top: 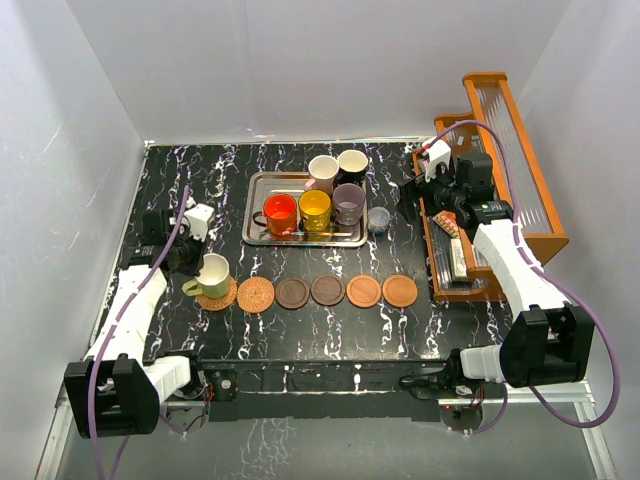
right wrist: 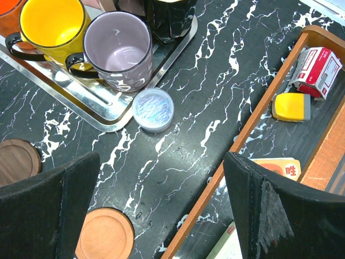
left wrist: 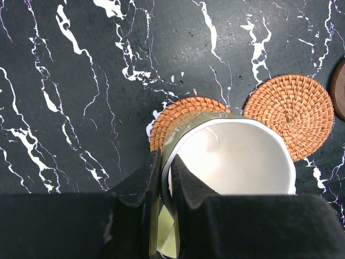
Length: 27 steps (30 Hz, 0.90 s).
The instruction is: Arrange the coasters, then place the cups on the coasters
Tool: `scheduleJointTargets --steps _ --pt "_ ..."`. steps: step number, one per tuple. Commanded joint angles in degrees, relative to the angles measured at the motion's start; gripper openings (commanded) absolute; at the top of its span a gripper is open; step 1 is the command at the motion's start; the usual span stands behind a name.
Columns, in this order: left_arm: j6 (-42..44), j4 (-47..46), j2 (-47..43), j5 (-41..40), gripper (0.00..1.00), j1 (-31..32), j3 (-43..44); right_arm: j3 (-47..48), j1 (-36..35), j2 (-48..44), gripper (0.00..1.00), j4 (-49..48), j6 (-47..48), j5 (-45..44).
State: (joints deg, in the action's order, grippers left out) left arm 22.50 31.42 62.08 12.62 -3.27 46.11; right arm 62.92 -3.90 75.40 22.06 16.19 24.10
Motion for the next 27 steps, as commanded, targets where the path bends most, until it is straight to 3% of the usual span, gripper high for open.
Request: scheduleJointTargets --steps 1,16,27 --pt "0.3 -0.1 -2.3 0.1 0.06 -0.2 -0.4 0.5 -0.1 -0.5 0.98 -2.5 0.3 0.1" --pt "0.5 3.3 -3.3 -1.4 0.29 -0.3 -0.2 0.5 0.0 -0.5 0.98 -2.5 0.1 0.5" --pt "0.6 6.6 -2.2 -1.9 0.48 -0.3 4.9 0.6 0.2 -0.3 0.98 -2.4 0.0 0.9"
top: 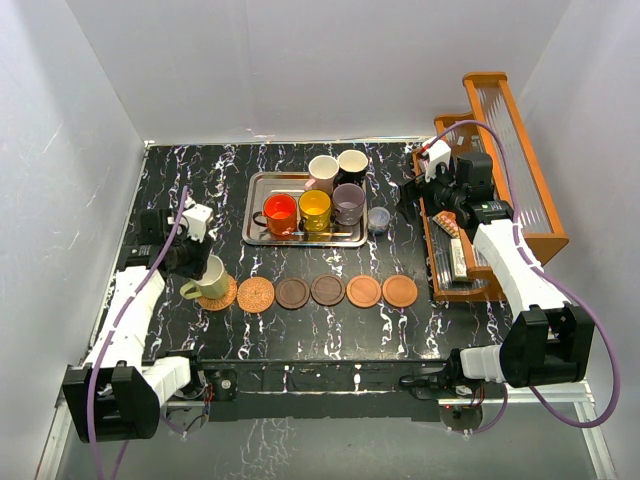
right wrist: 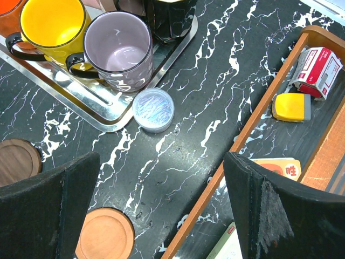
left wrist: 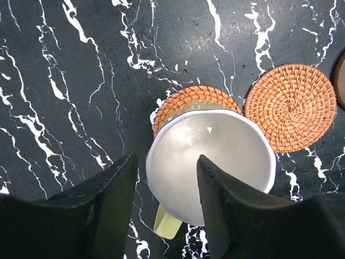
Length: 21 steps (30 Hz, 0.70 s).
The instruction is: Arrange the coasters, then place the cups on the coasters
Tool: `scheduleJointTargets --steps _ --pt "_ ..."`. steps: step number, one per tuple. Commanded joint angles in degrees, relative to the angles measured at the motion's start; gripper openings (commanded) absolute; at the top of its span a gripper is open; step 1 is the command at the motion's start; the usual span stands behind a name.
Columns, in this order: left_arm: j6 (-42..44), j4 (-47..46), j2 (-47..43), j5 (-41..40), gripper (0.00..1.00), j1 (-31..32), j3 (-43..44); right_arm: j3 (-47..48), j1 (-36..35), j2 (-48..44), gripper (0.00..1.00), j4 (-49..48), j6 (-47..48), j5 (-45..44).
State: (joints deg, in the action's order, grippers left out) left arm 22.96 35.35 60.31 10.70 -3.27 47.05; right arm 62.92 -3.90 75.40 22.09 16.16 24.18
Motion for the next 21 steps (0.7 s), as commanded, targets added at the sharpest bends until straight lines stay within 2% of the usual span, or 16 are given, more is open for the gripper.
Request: scheduleJointTargets --steps 1,8,21 --pt "0.1 2.9 -0.2 0.0 0.5 -0.2 4.7 0.6 0.2 -0.2 0.98 -2.4 0.0 0.8" --pt "1.3 4.6 1.1 2.0 0.6 -0.2 10.6 0.5 0.2 -0.3 0.98 -2.5 0.0 0.8" --pt "-0.1 2.1 9.8 8.1 0.73 -0.2 23.0 1.1 0.2 -0.3 0.98 -2.6 -0.7 1.7"
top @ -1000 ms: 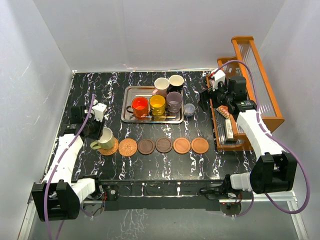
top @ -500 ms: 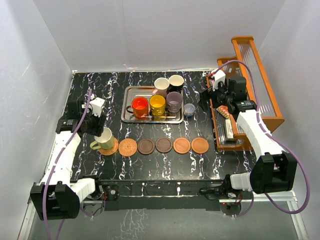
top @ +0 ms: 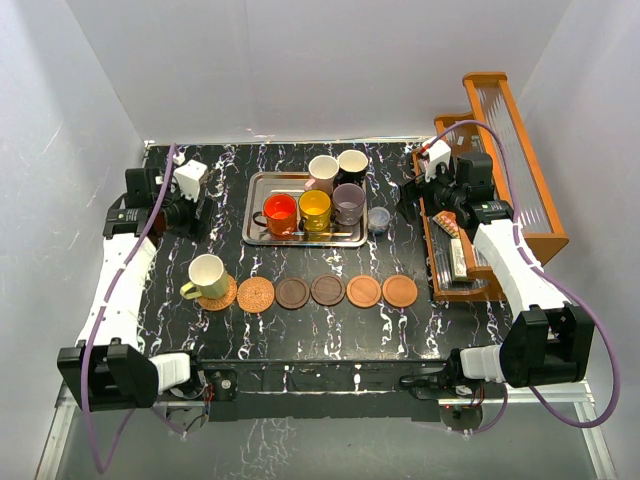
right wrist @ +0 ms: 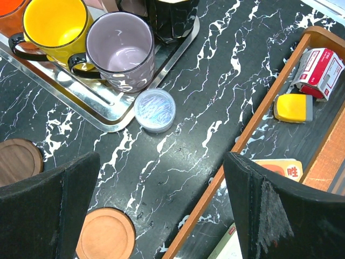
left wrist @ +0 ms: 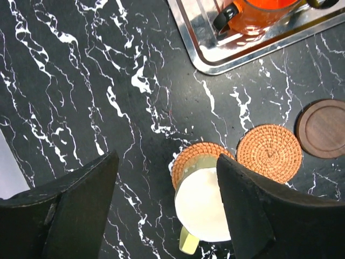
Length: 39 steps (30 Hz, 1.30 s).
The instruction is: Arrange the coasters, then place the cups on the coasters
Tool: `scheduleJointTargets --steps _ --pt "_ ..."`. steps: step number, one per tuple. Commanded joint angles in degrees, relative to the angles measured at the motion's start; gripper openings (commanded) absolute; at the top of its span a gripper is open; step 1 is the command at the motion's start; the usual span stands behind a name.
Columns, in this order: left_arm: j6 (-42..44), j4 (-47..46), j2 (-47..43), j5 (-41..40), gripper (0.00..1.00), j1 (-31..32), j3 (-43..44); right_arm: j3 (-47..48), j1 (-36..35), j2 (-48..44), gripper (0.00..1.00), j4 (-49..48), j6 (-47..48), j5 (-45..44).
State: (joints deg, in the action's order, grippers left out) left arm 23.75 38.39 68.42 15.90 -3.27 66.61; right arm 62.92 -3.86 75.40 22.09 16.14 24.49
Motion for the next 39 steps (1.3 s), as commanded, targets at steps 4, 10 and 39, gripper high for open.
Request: scheduleJointTargets --steps 4,10,39 --pt "-1.8 -1.5 4.8 4.1 0.8 -0.1 5.3 3.1 -0.9 0.9 0.98 -2.5 -1.9 0.9" --pt "-3.1 -5.3 6.9 4.5 0.96 -0.1 6.4 8.9 -8.0 6.1 0.98 -1.0 -0.2 -6.4" --pt "-9.2 -19.0 16.8 10.0 0.99 3.8 9.6 42.7 -12.5 36.3 0.98 6.4 -3.4 -19.1"
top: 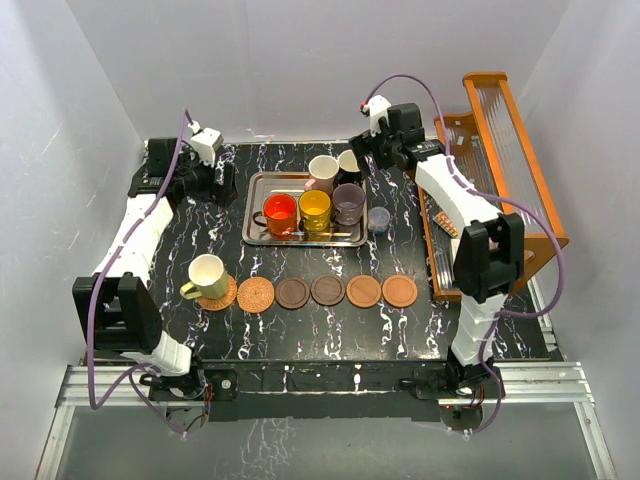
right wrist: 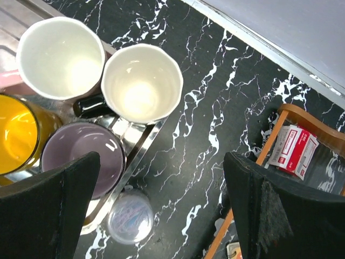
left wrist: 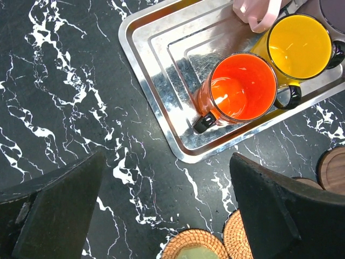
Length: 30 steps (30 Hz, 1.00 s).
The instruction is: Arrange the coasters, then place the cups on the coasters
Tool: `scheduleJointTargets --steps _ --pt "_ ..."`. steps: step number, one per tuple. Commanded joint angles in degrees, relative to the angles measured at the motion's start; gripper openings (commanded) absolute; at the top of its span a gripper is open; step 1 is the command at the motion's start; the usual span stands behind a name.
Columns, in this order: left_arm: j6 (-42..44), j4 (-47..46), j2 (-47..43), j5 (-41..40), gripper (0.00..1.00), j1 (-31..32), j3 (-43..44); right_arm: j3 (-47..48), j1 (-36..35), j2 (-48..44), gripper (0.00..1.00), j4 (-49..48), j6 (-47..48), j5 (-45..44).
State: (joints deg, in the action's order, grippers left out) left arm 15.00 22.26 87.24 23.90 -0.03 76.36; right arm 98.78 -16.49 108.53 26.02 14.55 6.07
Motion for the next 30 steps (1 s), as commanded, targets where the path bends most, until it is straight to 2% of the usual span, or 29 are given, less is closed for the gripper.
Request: scheduleJointTargets --steps 1,9,14,27,30 --pt "-0.7 -3.9 -2.6 1.9 0.99 0.6 -1.1 8.3 0.2 4.4 0.98 3.4 -2.2 -0.4" --pt "-1.5 -6.8 -3.6 2.2 0.99 2.0 -4.2 19.7 0.4 13.7 0.95 9.0 -2.6 -2.6" --pt "-1.6 -7.9 -4.1 2.1 0.99 2.2 -5.3 25.9 1.1 18.8 0.86 10.7 -3.5 -4.5" --pt "-2.0 -9.3 -5.9 2.7 0.99 2.5 -6.7 32.3 1.7 23.5 0.66 13.0 -6.3 -4.4" --pt "-2.0 -9.0 -6.2 2.5 0.99 2.5 -6.6 34.8 1.6 24.9 0.65 15.0 -7.2 -4.4"
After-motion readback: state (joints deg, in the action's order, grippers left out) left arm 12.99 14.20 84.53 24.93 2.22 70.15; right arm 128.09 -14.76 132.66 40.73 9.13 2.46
